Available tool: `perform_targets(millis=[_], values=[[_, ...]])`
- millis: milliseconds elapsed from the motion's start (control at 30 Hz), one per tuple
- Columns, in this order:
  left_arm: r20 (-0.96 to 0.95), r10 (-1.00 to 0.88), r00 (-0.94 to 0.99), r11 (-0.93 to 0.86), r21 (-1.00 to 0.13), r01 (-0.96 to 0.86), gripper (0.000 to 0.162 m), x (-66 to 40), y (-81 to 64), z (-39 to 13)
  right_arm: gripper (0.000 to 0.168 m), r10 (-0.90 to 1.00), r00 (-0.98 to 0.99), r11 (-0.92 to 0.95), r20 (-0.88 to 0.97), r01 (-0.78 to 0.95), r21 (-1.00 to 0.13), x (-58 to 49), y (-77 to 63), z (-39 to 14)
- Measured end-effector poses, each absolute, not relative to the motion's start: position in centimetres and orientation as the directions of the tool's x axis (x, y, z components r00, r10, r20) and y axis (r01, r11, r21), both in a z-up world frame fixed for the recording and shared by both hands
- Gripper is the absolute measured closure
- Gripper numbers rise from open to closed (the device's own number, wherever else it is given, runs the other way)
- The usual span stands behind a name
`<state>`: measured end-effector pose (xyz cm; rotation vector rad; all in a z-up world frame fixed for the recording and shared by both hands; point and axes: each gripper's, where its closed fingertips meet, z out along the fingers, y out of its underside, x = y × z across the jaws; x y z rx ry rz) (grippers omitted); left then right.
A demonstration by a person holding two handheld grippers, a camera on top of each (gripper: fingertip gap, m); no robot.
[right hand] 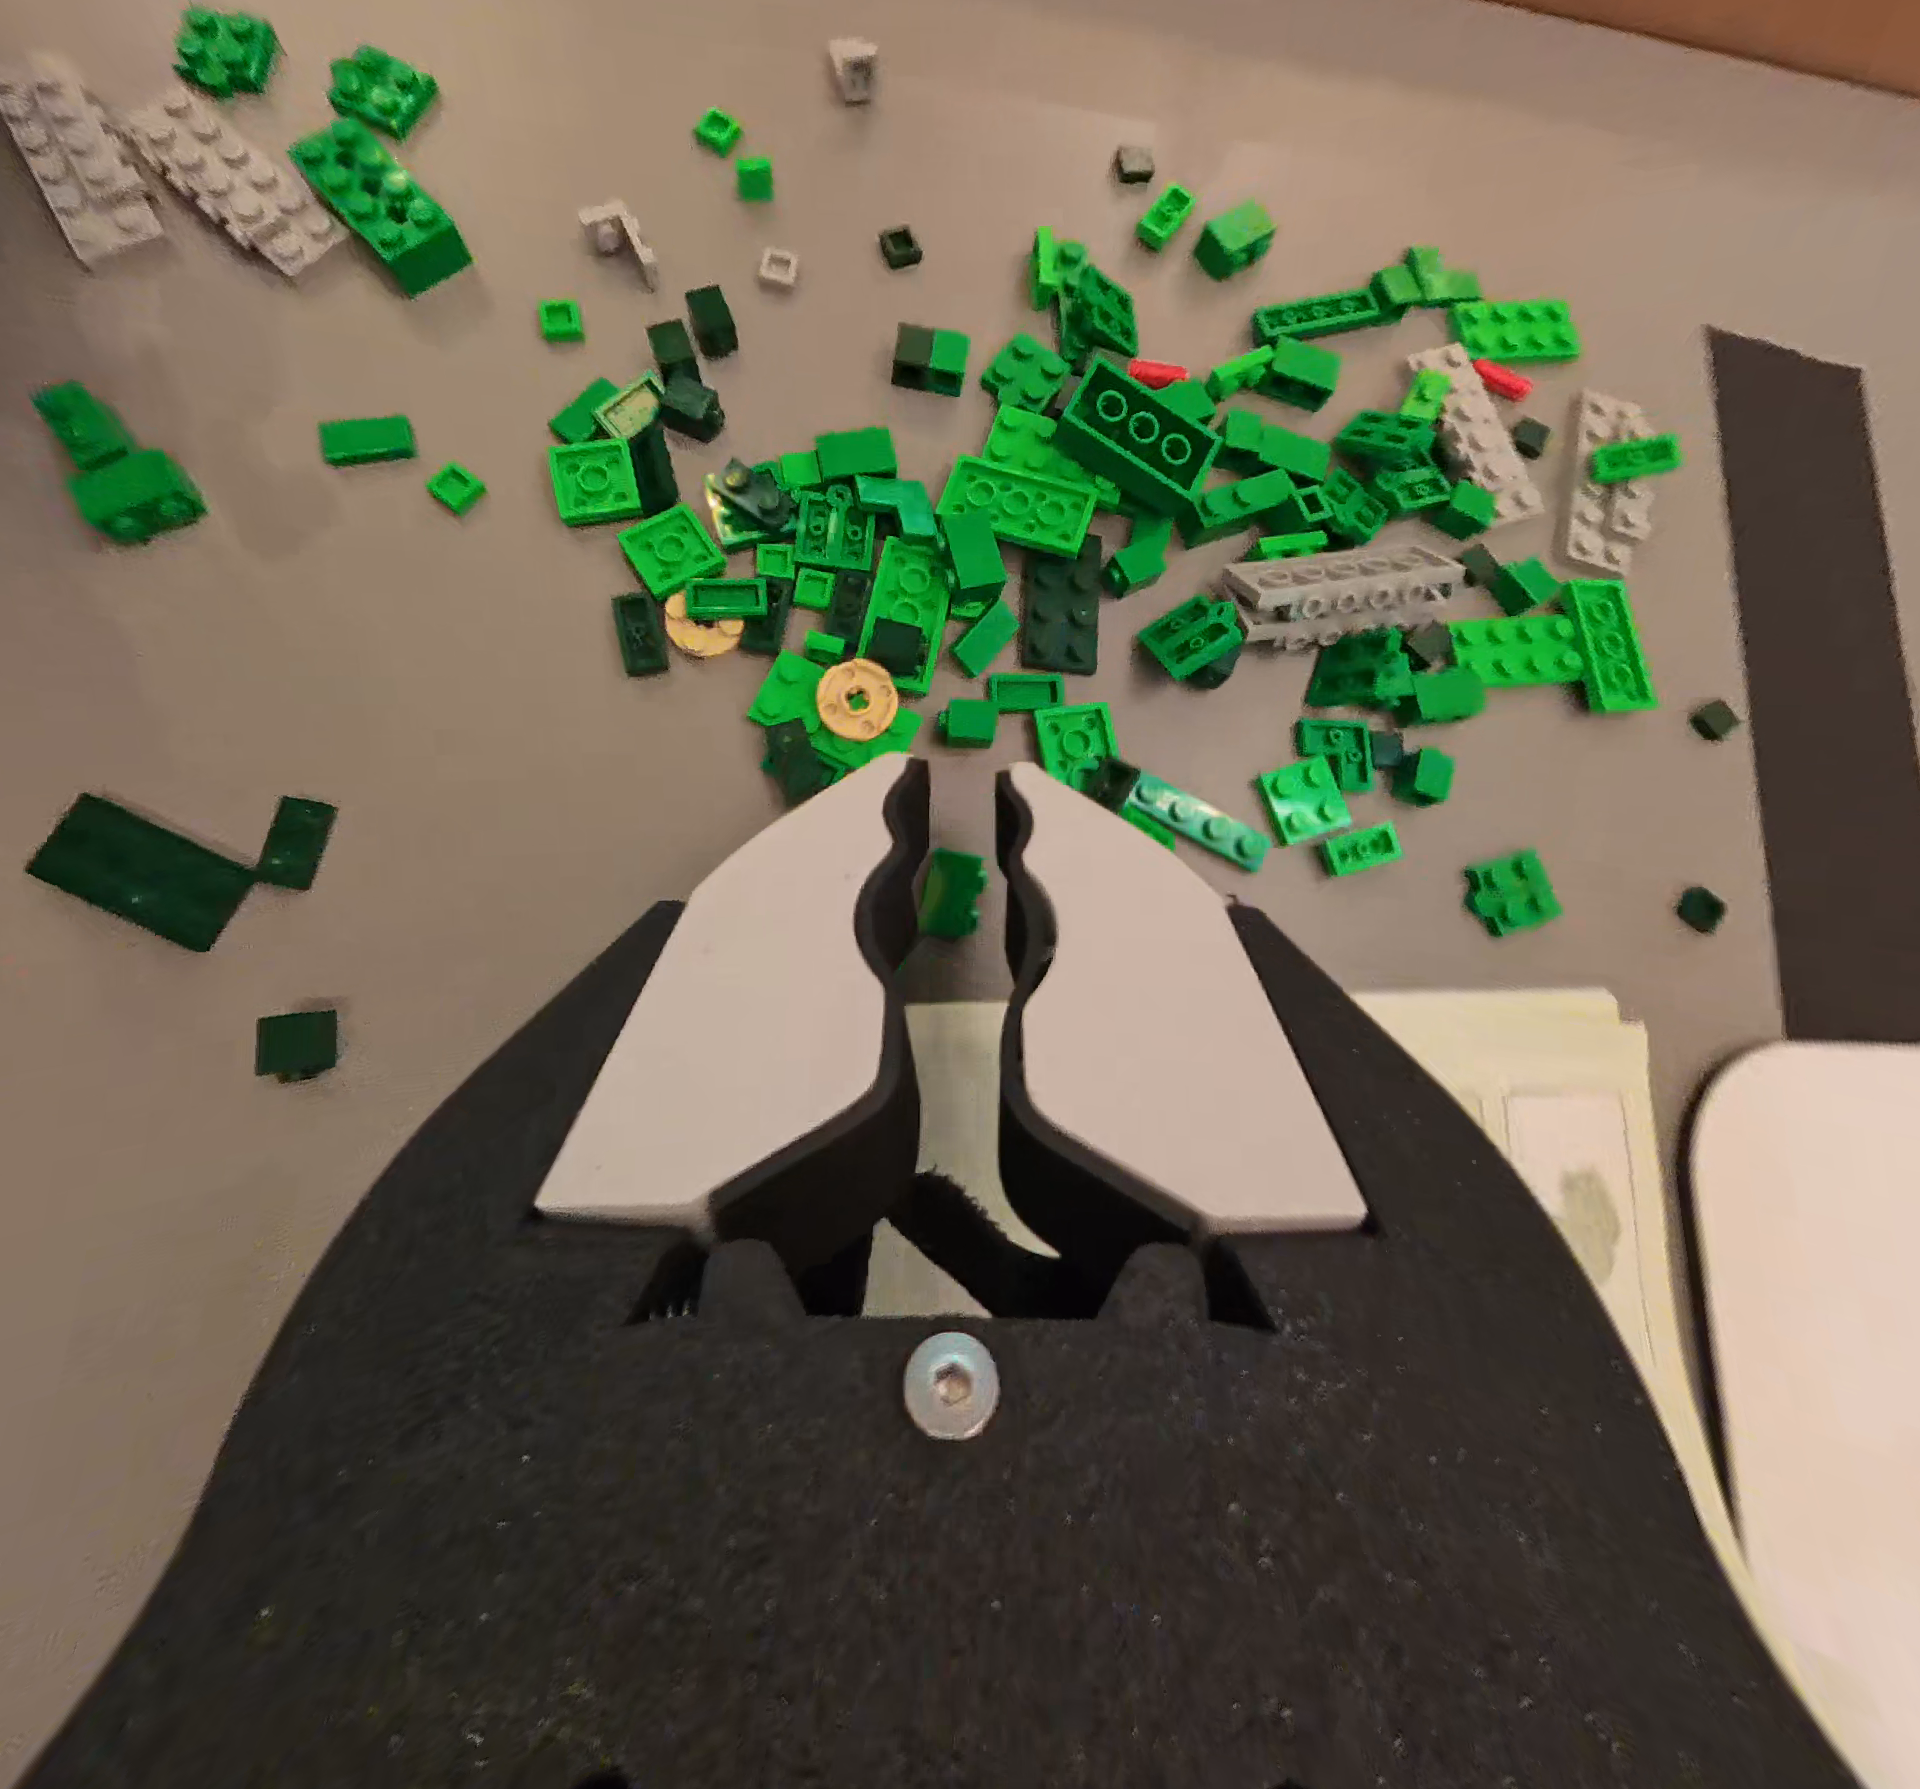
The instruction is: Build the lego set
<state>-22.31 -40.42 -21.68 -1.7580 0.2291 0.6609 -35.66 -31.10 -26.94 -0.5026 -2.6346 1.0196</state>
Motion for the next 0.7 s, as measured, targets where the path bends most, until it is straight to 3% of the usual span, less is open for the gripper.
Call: perform_targets(millis=[167,367,567,700], values=[[-0.540,0.180,0.822,-0.296,-0.827,-0.478,0.154,-22.3,-40.4,-21.7,0.150,0.346,-0.938,0.707,0.032,0.238,-0.666,-36.6,-32.0,-28.0],[-0.536,0.182,0.824,-0.296,-0.829,-0.474,0.154,-22.3,-40.5,-21.7,0.157,0.310,-0.950,0.745,0.035,0.221,-0.629,-36.8,-32.4,-28.6],[-0.546,0.181,0.818,-0.304,-0.822,-0.481,0.154,-22.3,-40.4,-21.7,0.160,0.302,-0.939,0.751,0.166,0.126,-0.648,-33.9,-30.6,-25.7],[-0.571,0.158,0.805,-0.323,-0.801,-0.505,0.154,-22.1,-40.1,-22.0,0.160,0.372,-0.901,0.759,0.222,0.158,-0.631,-28.7,-26.3,-24.6]])
